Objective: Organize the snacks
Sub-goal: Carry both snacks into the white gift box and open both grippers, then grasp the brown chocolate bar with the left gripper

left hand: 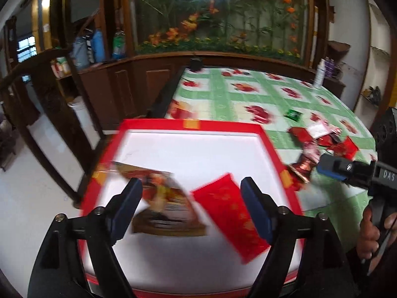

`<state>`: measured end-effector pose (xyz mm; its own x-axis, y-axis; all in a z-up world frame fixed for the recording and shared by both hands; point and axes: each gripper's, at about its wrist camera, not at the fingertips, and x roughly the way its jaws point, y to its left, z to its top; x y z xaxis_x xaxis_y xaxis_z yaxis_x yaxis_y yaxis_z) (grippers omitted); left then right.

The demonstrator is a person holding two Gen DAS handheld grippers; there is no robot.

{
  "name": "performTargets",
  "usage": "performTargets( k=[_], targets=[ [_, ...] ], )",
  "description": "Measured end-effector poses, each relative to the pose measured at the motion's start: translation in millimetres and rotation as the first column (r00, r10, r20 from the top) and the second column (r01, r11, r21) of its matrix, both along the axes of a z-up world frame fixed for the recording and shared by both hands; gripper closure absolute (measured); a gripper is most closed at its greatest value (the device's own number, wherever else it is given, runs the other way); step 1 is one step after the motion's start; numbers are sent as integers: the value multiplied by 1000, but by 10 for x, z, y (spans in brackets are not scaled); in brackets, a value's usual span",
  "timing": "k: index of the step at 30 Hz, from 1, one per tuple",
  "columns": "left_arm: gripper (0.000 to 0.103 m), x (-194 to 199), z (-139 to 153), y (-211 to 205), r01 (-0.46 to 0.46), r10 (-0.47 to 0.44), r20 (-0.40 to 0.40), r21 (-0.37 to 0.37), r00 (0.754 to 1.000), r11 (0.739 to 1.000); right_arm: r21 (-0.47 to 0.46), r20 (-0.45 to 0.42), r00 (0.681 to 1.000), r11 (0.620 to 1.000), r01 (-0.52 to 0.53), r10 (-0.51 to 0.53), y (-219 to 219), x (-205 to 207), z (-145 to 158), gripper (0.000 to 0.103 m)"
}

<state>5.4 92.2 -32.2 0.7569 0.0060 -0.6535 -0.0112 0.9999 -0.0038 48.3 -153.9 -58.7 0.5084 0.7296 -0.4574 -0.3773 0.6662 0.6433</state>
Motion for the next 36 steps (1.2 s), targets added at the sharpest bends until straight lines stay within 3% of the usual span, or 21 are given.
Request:
performTargets(
  k=[4, 10, 15, 18, 22, 27, 29, 33, 36],
  targets=[
    [21, 66, -8, -289, 68, -69, -32, -7, 997, 998, -10, 29, 991, 992, 127, -127, -604, -88, 15, 31],
    [21, 212, 91, -802, 172, -170, -32, 76, 985, 982, 22, 31, 948, 949, 315, -316, -1536, -157, -8, 20],
    [21, 450, 54, -1228, 253, -245, -76, 122, 967, 960, 208, -63, 912, 888, 410, -406, -2101, -163, -157, 14],
    [21, 617, -45, -1491, 301, -284, -122, 155, 951, 941, 288, -104, 907, 861, 420, -408, -2214, -164, -214, 14],
    [21, 839, -197, -1740, 345, -314, -174, 197, 933, 918, 309, -81, 920, 868, 388, -382, -2215, -188, -181, 12],
    [21, 1025, -410, -1879, 411, -367, -268, 130, 891, 902, 333, -85, 934, 874, 355, -347, -2157, -179, -195, 12],
    [22, 1070, -462, -1907, 415, -365, -306, 117, 879, 902, 344, -87, 937, 873, 346, -337, -2145, -176, -204, 12],
    [20, 1121, -512, -1959, 384, -321, -341, 138, 884, 913, 346, -83, 940, 875, 338, -330, -2130, -190, -204, 12],
    [22, 1106, -510, -1974, 358, -305, -348, 97, 886, 929, 344, -85, 939, 875, 341, -332, -2122, -187, -206, 12]
  ],
)
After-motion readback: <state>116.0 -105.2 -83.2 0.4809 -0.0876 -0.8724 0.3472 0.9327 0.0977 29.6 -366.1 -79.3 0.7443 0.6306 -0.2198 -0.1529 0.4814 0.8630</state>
